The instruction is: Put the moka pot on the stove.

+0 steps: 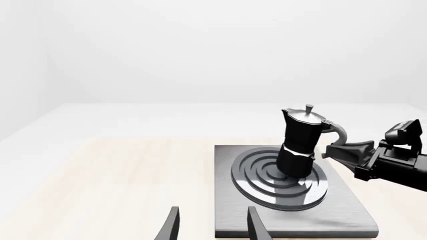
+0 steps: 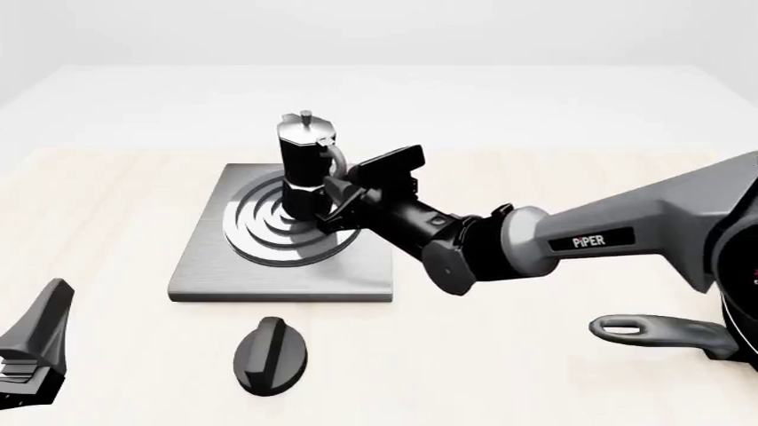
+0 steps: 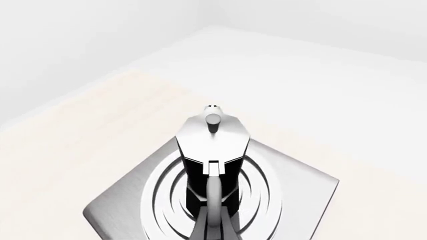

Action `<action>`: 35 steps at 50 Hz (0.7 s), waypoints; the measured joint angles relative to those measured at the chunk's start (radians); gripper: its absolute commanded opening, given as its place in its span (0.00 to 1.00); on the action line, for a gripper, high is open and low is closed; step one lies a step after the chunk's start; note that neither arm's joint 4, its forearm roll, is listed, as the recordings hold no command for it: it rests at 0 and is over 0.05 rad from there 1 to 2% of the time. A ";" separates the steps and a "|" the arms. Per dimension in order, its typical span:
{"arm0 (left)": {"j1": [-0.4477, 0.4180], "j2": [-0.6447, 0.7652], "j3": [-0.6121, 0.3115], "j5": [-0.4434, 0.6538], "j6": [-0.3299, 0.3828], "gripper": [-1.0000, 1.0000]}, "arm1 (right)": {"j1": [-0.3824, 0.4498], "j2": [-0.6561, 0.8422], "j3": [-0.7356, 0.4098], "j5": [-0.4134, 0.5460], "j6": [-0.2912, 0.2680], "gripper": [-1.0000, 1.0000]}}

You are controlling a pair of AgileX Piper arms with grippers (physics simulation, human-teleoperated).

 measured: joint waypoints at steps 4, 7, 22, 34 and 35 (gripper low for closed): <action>0.000 0.000 0.000 0.000 0.000 1.00 | 0.001 0.002 0.000 -0.001 0.001 0.00; 0.000 0.000 0.000 0.000 0.000 1.00 | 0.001 0.003 -0.001 -0.002 0.002 0.00; 0.000 0.000 0.000 0.000 0.000 1.00 | 0.002 0.011 -0.005 -0.003 0.003 0.00; 0.000 0.000 0.000 0.000 0.000 1.00 | 0.002 0.021 -0.009 -0.004 0.005 0.00; 0.000 0.000 0.000 0.000 0.000 1.00 | 0.002 0.021 -0.009 -0.005 0.006 0.00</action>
